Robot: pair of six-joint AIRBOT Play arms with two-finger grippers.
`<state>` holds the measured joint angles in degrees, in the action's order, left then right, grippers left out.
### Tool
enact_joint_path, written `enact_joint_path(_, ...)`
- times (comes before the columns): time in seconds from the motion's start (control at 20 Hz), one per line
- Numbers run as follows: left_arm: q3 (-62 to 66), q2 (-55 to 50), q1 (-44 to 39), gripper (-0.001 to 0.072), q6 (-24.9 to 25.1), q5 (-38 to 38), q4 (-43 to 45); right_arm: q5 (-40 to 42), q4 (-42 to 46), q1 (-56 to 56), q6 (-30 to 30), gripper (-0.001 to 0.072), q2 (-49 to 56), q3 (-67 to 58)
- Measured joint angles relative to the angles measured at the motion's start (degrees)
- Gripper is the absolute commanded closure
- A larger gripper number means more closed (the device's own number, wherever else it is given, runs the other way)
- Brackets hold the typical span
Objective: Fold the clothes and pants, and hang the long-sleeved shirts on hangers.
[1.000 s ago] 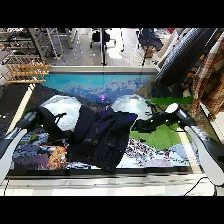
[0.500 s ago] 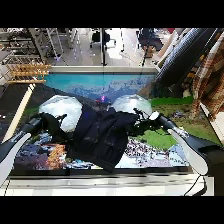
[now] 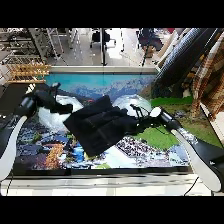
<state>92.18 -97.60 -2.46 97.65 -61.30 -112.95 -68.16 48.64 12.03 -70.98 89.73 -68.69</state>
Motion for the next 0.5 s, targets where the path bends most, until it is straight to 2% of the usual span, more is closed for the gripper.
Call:
enact_joint_path(0.05, 4.35, -2.58, -0.11, 0.0635, -0.22, 0.63, -0.11, -1.42, -0.46, 1.66, 0.04, 0.0148, -0.57, 0.00)
enact_joint_path(0.1, 7.82, -5.03, -0.22, 0.0395, -0.39, 0.92, -0.13, -2.49, -0.63, 3.50, 0.07, 0.0149, -1.07, -0.07)
enact_joint_path(0.15, 10.62, -7.06, -0.31, 0.0102, -0.61, 1.07, -0.13, -3.32, -0.33, 4.96, 0.11, 0.0149, -1.38, -0.13)
enact_joint_path(0.2, 12.83, -8.76, -0.24, 0.0048, -0.72, 0.63, -0.04, -4.13, 1.20, 6.03, 0.11, 0.0149, -1.73, -0.20)
enact_joint_path(0.3, 15.45, -10.56, 0.48, 0.0077, -0.85, -2.75, 0.92, -4.72, 5.31, 6.27, -0.24, 0.0149, -2.58, -0.35)
enact_joint_path(0.35, 16.26, -10.91, 1.29, 0.0135, -0.74, -5.88, 2.12, -5.07, 7.45, 5.38, -0.63, 0.0148, -3.08, -0.35)
enact_joint_path(0.5, 16.65, -10.75, 4.28, 0.0147, 0.13, -16.39, 3.76, -3.34, 10.82, -0.72, -1.55, 0.0148, -4.81, -0.42)
